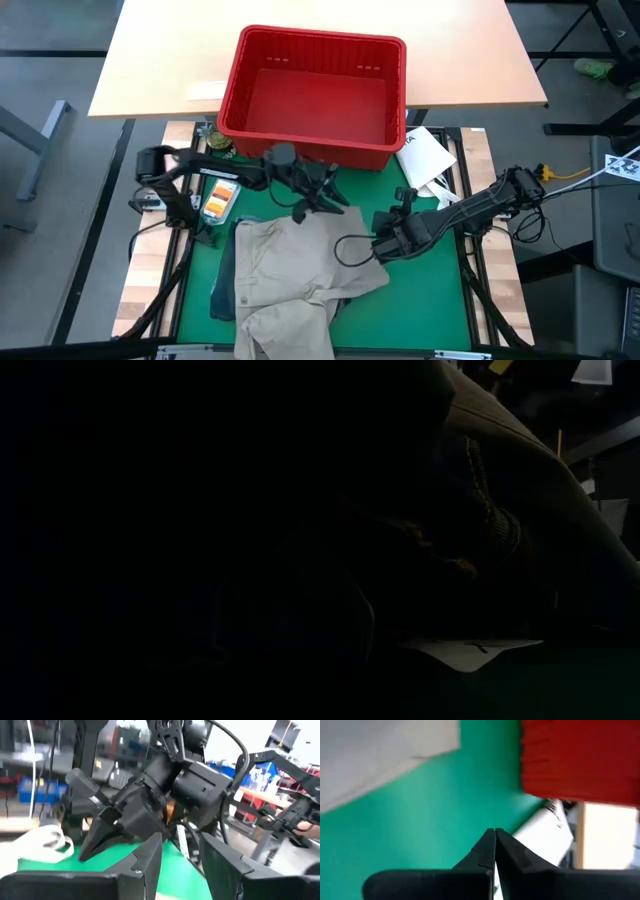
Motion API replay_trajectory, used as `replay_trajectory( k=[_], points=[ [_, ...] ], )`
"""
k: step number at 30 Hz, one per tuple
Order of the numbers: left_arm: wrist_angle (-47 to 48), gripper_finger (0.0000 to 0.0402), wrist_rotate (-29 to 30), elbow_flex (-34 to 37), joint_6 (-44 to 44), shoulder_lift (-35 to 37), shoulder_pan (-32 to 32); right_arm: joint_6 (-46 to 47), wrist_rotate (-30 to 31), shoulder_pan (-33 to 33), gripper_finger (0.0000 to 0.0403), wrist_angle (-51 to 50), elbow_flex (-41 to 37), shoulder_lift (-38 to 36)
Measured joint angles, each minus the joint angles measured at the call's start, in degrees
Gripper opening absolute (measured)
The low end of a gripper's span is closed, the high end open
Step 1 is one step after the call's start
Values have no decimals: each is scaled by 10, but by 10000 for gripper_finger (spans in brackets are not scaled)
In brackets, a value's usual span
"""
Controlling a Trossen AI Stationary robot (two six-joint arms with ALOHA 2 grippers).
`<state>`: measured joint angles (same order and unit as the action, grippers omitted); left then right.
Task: Fold Laundry from Bin
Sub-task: Fold the gray short
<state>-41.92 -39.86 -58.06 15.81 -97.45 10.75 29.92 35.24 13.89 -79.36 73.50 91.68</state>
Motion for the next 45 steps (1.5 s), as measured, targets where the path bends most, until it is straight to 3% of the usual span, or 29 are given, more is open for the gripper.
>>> replay_trajectory(
  k=[5,10,15,20,25,32,38,45],
  points=[
    [245,128,8,0,-83,106,0,-78,-18,11,5,80,-1,0],
    [526,128,118,0,-151,206,-30,-124,-18,35,3,159,-1,0],
    [723,128,228,0,-129,262,-85,-124,-14,43,2,189,-1,25],
    [872,128,334,0,-47,266,-154,-124,-26,42,3,203,-1,85],
    [946,128,402,0,32,251,-222,-126,-57,42,1,212,-1,152],
    [939,128,511,54,141,247,-289,-163,-95,42,2,230,-1,226],
    [935,128,562,107,214,247,-303,-187,-111,41,2,231,2,260],
    [939,128,630,125,187,247,-284,-173,-151,41,2,165,1,258]
  ],
)
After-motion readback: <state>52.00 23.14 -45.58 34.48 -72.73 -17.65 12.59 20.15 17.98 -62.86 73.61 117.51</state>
